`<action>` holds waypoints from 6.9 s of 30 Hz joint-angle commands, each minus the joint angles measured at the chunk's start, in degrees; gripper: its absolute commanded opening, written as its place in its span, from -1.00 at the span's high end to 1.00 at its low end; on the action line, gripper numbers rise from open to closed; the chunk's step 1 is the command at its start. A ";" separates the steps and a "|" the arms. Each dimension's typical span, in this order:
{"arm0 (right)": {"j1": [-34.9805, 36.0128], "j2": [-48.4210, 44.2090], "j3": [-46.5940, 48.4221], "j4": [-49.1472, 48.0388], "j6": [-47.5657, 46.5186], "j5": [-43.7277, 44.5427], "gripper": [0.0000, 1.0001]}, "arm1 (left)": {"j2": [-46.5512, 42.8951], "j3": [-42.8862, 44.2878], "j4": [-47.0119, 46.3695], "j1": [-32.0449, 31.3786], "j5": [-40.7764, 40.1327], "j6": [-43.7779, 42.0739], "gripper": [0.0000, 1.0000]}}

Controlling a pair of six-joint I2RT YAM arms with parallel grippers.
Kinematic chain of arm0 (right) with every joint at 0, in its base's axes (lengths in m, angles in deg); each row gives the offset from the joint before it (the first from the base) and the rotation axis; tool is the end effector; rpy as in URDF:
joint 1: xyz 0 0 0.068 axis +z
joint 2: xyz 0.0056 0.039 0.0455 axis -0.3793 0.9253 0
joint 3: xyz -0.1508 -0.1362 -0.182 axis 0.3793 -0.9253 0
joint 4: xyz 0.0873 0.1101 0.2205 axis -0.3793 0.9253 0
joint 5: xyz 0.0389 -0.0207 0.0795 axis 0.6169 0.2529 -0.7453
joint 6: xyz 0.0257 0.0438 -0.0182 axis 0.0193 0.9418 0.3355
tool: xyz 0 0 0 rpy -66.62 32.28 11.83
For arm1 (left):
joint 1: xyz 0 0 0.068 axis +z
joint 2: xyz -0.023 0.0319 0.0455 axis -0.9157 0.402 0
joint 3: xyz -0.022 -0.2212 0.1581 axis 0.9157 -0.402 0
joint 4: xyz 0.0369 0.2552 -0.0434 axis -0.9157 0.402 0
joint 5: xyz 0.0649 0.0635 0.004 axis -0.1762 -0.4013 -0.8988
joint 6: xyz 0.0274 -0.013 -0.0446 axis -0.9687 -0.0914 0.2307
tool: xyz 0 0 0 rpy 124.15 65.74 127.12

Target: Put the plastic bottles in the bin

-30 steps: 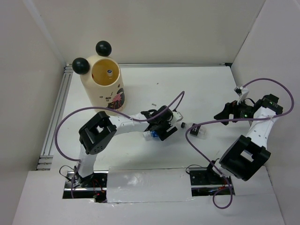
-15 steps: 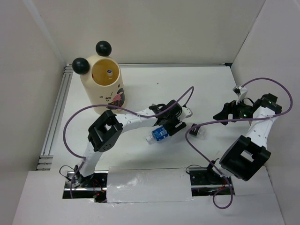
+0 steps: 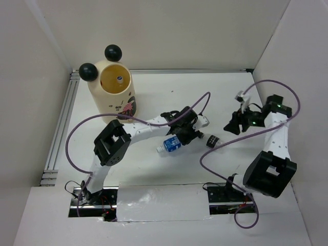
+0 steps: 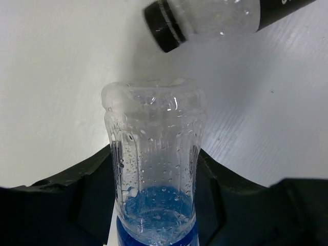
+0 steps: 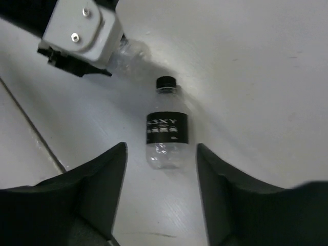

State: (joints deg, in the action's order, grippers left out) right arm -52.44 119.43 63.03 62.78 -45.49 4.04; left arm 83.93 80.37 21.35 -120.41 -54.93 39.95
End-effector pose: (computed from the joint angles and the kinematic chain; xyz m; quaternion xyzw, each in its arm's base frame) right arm 0.2115 -0.0888 0.2976 -0.2996 0.8276 0.2479 0.4049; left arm 0.2734 -0.3814 0.1967 0.4589 0.8226 -0.1688 0.2900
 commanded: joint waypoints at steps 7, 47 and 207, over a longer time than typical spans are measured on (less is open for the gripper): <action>28.38 -6.93 -7.02 -20.84 15.33 15.04 0.81 | -17.88 17.75 0.06 14.28 9.34 -1.64 1.00; 25.32 2.30 -3.68 -17.08 10.60 15.67 0.74 | -38.55 -16.60 -50.20 31.60 -11.13 -24.91 1.00; 51.26 -7.61 3.02 -40.70 50.06 70.78 -1.00 | -82.06 -56.52 -17.96 4.18 -14.65 24.12 -1.00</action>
State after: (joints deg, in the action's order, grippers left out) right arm 2.77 116.32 71.66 25.71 0.37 76.73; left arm 0.39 21.14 8.76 -117.28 -72.72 64.17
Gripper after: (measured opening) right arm 1.000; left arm 1.001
